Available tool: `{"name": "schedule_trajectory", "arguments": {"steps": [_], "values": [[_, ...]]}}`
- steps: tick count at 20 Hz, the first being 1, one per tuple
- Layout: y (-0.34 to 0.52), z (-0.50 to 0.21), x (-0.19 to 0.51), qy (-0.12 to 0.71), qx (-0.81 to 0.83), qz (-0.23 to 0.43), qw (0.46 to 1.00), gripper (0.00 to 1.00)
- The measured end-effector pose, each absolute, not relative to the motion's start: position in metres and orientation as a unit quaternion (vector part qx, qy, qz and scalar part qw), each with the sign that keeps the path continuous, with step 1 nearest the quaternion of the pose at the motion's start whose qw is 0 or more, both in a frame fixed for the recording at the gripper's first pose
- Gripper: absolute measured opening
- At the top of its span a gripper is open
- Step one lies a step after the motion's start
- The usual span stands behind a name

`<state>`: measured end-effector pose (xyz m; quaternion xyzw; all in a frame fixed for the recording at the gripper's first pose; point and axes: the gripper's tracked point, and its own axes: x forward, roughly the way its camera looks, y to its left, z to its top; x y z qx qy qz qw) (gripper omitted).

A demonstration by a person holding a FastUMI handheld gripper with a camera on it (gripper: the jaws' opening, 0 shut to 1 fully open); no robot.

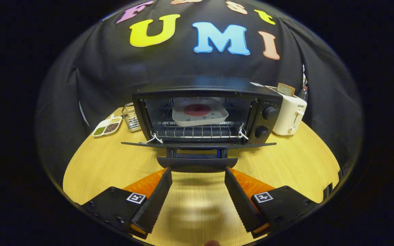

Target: Open the toaster oven, put the food inside, and close the toaster oven door.

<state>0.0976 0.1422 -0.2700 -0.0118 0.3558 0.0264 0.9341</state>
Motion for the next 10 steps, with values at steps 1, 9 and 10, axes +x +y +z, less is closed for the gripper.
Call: {"name": "schedule_trajectory", "arguments": {"steps": [1,9,10], "values": [[0.142,-0.265,0.103,0.345,-0.014,0.028,0.938,0.98],[0.147,-0.237,0.144,0.289,-0.026,0.048,0.956,0.99],[0.146,-0.23,0.15,0.275,-0.026,0.051,0.96,0.98]]}}
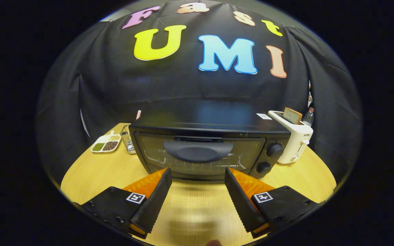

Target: Open the toaster oven, put the food inside, and close the toaster oven door.

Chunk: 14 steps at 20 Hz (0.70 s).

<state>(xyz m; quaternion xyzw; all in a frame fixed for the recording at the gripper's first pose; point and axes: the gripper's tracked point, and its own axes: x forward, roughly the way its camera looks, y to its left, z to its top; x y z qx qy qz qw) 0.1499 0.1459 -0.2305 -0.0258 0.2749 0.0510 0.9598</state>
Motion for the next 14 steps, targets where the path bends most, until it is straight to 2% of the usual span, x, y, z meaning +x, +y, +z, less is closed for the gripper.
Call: {"name": "schedule_trajectory", "arguments": {"steps": [5,14], "values": [[0.138,-0.183,0.145,0.207,-0.027,0.058,0.976,0.98],[0.106,-0.111,0.086,0.14,-0.011,0.06,0.988,0.98]]}}
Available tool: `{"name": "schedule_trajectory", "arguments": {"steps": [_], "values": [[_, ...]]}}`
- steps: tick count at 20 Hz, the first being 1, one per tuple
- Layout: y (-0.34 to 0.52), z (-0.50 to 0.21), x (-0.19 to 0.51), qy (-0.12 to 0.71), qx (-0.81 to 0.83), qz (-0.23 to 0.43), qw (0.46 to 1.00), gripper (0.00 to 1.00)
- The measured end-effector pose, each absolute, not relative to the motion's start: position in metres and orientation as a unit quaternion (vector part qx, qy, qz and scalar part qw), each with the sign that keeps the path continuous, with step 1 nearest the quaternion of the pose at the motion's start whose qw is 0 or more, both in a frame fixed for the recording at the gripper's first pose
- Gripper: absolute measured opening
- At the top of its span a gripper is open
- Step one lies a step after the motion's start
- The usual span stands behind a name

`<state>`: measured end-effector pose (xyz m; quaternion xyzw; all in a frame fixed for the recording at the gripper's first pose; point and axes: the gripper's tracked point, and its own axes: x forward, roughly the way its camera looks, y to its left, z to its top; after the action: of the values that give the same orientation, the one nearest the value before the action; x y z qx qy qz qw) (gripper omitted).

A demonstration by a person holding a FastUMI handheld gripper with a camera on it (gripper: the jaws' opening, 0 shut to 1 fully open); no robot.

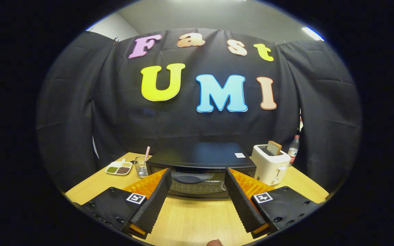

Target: Open the toaster oven, put the food inside, and close the toaster oven door.

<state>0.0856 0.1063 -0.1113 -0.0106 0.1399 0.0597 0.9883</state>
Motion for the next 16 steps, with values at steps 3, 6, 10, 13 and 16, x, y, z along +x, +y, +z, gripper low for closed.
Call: {"name": "schedule_trajectory", "arguments": {"steps": [3,6,10,13,16], "values": [[0.092,-0.094,0.062,0.119,-0.008,0.054,0.991,0.98],[0.077,-0.084,0.04,0.106,-0.015,0.049,0.993,0.98],[0.061,-0.077,0.019,0.096,-0.016,0.042,0.994,0.98],[0.056,-0.069,0.007,0.08,-0.009,0.044,0.996,0.98],[0.05,-0.066,-0.003,0.068,-0.008,0.043,0.997,0.98]]}}
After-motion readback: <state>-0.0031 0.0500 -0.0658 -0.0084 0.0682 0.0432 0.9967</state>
